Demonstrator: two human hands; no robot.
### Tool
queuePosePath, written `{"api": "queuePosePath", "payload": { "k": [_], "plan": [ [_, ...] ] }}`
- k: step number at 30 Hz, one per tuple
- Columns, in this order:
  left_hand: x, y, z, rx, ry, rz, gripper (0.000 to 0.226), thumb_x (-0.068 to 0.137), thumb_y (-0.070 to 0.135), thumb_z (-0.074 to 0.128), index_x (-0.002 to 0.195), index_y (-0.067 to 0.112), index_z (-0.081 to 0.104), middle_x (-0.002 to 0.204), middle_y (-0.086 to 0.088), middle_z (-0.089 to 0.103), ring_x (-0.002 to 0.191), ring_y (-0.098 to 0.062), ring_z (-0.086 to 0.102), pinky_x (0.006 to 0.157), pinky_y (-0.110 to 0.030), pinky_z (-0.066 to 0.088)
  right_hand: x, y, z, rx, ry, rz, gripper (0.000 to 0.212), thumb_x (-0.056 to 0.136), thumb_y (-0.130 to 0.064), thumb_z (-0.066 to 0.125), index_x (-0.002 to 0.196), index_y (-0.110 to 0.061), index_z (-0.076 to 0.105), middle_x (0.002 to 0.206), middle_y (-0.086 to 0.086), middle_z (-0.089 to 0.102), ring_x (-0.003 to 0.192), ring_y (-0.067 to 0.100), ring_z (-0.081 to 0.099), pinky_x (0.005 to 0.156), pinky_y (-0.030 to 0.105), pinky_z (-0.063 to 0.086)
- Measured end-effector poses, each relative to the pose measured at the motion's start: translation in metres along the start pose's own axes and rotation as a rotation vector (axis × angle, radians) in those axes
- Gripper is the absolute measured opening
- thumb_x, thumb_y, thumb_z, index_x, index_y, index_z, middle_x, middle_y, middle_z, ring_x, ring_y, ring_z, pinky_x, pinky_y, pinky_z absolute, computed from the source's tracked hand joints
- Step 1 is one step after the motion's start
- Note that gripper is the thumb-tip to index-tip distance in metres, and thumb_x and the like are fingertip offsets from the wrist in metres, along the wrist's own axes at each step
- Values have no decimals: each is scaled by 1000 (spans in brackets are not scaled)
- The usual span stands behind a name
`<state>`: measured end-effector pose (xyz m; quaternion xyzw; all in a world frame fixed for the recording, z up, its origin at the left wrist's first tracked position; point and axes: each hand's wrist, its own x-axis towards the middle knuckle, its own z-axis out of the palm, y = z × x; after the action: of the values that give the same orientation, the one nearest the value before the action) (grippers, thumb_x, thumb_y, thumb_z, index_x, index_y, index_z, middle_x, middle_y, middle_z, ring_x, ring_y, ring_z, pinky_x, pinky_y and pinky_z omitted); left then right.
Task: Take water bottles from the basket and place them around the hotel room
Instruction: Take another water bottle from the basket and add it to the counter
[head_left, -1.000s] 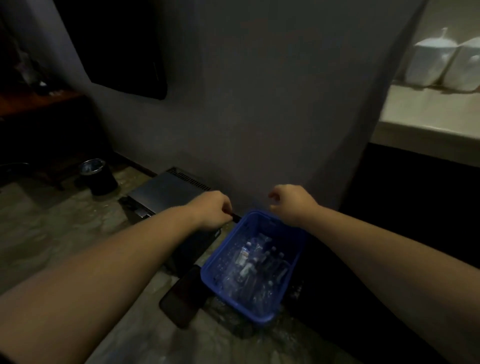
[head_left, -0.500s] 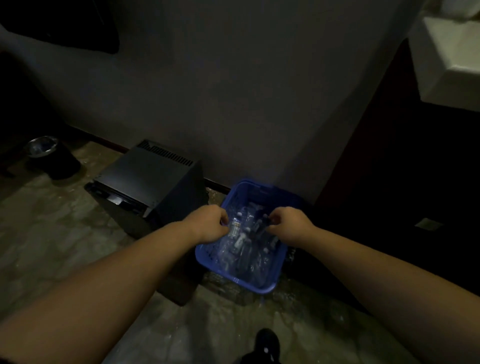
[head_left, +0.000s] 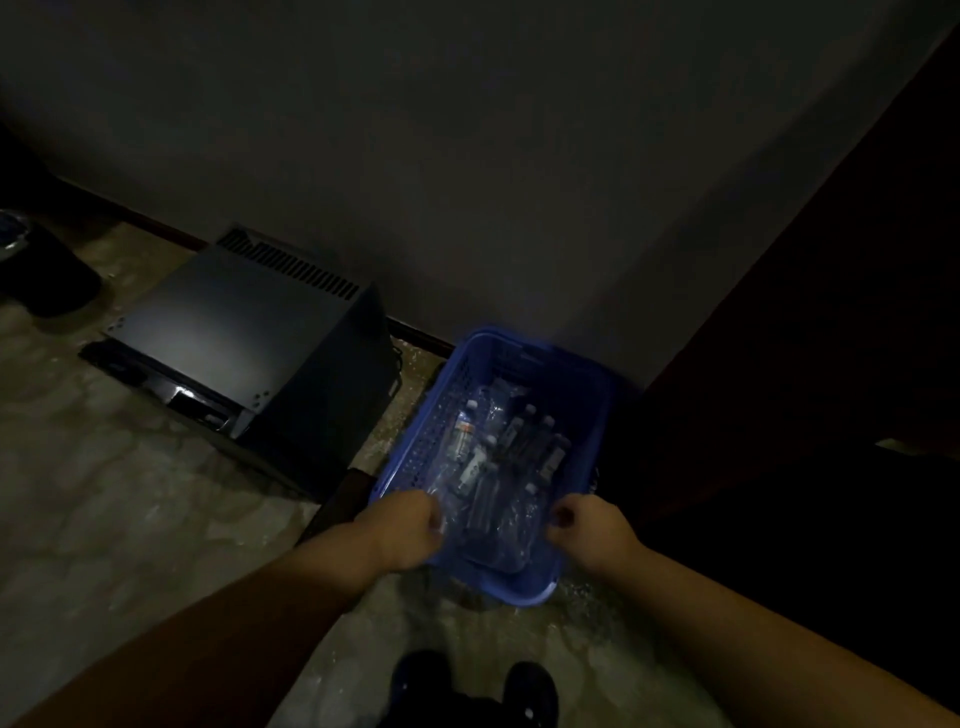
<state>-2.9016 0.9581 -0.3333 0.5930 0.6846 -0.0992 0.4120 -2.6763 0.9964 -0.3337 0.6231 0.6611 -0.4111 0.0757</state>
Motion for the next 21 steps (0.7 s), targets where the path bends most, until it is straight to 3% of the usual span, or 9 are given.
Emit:
{"api": "queuePosePath", "payload": {
  "k": [5,9,11,12,15,17,19,21],
  "plan": [
    [85,-39,28,-24,-4,1,16,86,26,56,96,17,65,103,-4,67,95,-17,62,83,-29,49,72,19,63,73,-61,53,21,84,-22,59,91,-3,65,96,14,69,90,23,64,71,29,45],
    [177,-70,81,-8,-96,44,20,86,27,55,96,13,65,102,-6,65,99,-21,62,82,-29,47,149,49,134,143,-124,26,15,83,-17,60,70,-22,55,69,-5,55,80,14,55,65,21,38],
    [226,-83,113,32,-100,36,23,87,28,54,99,12,65,108,-10,66,103,-25,62,89,-33,48,191,67,168,158,-121,53,4,82,-17,62,85,-17,64,80,-1,59,83,15,56,68,22,41],
    [251,-90,131,57,-93,24,25,86,27,54,103,12,63,113,-11,65,106,-26,60,91,-35,48,215,78,185,153,-115,74,12,82,-18,62,93,-14,66,86,2,61,84,17,57,69,23,42],
    [326,-111,182,88,-92,-2,33,85,27,54,113,11,61,122,-13,61,114,-29,58,96,-37,47,291,114,232,155,-111,94,6,87,-16,59,87,-11,63,91,6,63,92,21,58,74,27,45],
    [373,-124,214,91,-86,23,33,84,27,53,112,10,61,122,-15,62,113,-30,59,95,-38,48,338,135,258,165,-103,138,10,88,-15,57,80,-10,59,90,9,60,88,22,58,68,23,43],
    [413,-132,241,82,-60,39,32,85,27,54,111,10,61,121,-16,62,113,-32,59,95,-40,49,374,152,282,208,-85,165,18,87,-18,59,72,-12,53,78,5,54,75,17,54,52,20,37],
    [446,-135,265,36,-39,44,31,85,24,56,109,5,60,118,-20,63,110,-34,60,93,-39,50,399,164,302,236,-59,165,10,85,-22,61,88,-13,59,81,5,59,79,16,54,46,17,32]
  ]
}}
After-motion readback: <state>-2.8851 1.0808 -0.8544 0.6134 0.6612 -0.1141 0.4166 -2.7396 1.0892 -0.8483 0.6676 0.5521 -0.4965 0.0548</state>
